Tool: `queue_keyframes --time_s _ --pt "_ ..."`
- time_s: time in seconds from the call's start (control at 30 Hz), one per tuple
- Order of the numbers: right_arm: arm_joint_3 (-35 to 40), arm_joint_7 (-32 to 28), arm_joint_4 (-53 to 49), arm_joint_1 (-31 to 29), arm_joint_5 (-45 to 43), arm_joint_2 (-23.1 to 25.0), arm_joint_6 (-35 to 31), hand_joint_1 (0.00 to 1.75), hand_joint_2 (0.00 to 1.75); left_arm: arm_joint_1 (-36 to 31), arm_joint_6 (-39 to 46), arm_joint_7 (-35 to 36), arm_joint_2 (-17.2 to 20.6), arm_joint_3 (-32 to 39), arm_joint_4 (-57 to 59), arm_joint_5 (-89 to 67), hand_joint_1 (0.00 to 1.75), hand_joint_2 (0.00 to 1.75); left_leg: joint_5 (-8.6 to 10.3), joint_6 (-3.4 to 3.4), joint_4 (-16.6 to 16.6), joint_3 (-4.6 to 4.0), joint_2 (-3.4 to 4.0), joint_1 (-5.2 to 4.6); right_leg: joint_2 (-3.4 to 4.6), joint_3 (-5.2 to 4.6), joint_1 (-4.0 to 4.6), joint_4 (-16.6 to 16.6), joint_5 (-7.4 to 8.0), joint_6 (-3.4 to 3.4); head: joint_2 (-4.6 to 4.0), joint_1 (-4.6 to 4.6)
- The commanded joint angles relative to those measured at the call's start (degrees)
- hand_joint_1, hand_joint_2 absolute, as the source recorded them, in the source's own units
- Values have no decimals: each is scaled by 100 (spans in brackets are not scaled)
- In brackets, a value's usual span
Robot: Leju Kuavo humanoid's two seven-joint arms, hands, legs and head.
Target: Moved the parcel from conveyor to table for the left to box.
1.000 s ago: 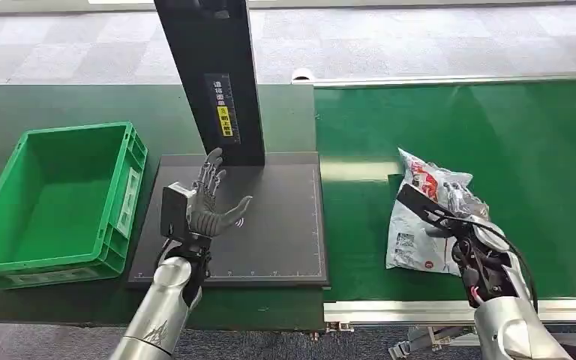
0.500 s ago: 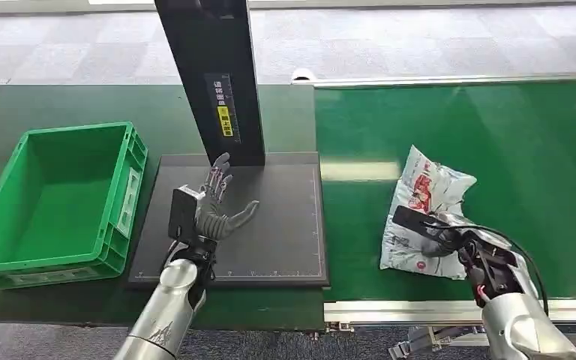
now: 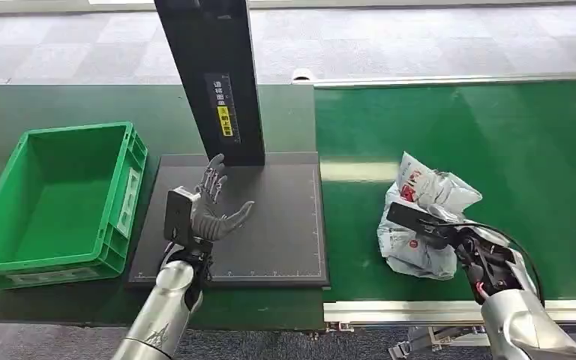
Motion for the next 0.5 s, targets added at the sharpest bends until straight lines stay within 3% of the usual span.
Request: queue_keyframes --time_s 0.03,0.1,0.27,0.5 --pt "177 -698 -716 -220 -533 407 -1911 175 175 409 317 -203 99 356 -903 253 0 175 -10 -3 -2 10 47 -5 34 -8 -5 4 1 2 0 0" --pt "59 -1022 -1399 -41 -743 492 -2760 175 175 532 541 -567 -5 505 -1294 341 0 175 -10 -3 2 3 47 -5 34 -12 -5 6 0 2 0 2" --pt "-71 -1432 -2831 512 -985 538 -3956 175 175 693 796 -1063 -119 492 -1856 474 0 175 -4 -2 1 -8 17 -1 7 -16 0 2 -2 2 0 2" --pt "87 -2256 -3586 870 -1264 607 -4888 175 175 747 1330 -1316 -155 355 -2307 519 0 175 -6 -1 -1 -3 16 -3 4 -7 -2 1 -7 6 0 2"
